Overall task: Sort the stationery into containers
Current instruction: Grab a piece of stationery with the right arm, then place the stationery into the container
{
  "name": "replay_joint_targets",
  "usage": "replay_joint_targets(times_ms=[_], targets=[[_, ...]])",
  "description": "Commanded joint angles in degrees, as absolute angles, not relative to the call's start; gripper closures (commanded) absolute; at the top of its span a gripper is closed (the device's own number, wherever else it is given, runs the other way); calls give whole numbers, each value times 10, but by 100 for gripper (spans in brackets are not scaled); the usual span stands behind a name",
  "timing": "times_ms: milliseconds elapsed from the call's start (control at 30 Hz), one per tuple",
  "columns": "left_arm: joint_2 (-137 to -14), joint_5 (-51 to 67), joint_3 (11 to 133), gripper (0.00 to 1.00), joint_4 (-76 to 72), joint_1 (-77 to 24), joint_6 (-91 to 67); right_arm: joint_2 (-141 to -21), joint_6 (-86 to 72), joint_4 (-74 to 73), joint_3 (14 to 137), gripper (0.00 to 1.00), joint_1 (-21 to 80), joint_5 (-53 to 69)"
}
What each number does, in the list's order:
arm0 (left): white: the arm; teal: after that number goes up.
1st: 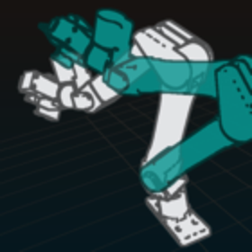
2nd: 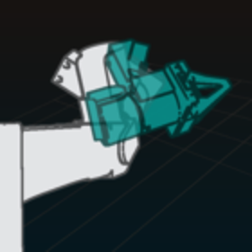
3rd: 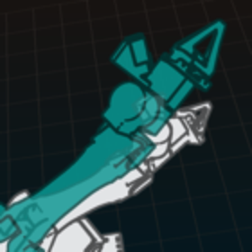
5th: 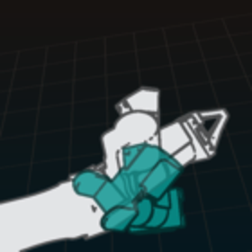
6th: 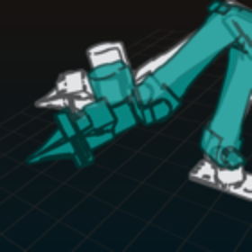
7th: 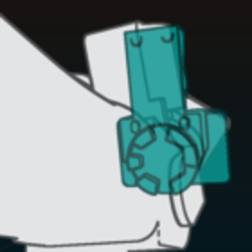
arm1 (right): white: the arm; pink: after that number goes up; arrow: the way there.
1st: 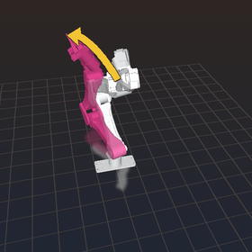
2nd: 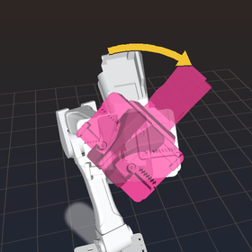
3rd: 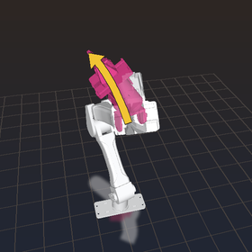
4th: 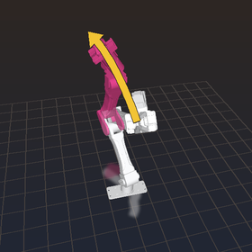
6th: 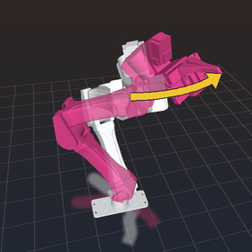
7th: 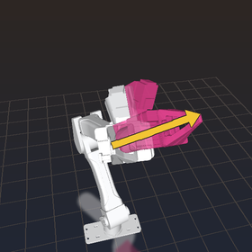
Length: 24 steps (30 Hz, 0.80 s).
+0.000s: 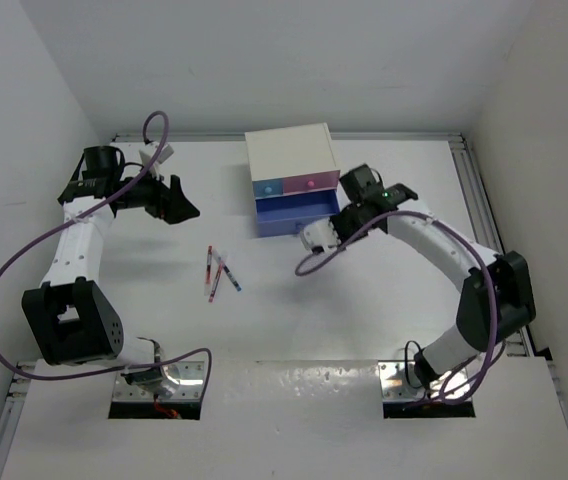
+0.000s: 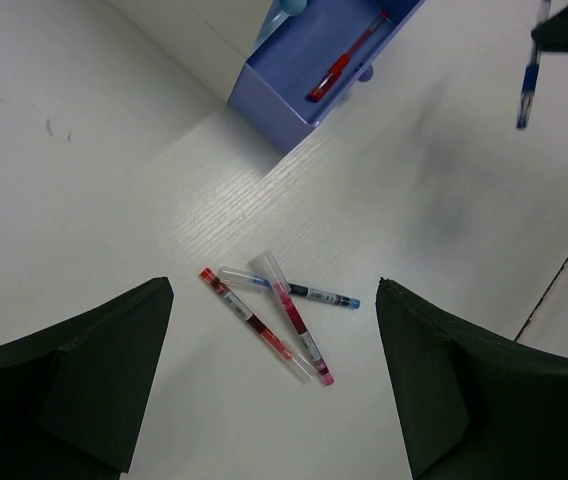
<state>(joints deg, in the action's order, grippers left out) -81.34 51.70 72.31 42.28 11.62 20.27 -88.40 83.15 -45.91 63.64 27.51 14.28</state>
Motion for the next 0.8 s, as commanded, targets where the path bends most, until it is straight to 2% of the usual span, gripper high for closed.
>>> replay_joint_targets(times_ms=[0,267,567,600,667,700,767], targets=[[-814,541,732,11,393,122,195,-925,737,-412,741,100,281,158],[-817,505,737,11,391,127,185,-1080,706,-345,927,100,287,114],[-790,461,698,12,378,131,163,-1167,697,-321,967,100,289,98],[-787,457,691,11,379,131,173,-1167,695,-318,954,98,291,93],[-778,461,687,11,391,132,197,-1159,684,-314,941,88,291,92],[-773,474,686,11,399,131,234,-1157,676,-312,936,74,293,91],[-761,486,680,11,410,131,281,-1142,650,-312,920,62,295,92]])
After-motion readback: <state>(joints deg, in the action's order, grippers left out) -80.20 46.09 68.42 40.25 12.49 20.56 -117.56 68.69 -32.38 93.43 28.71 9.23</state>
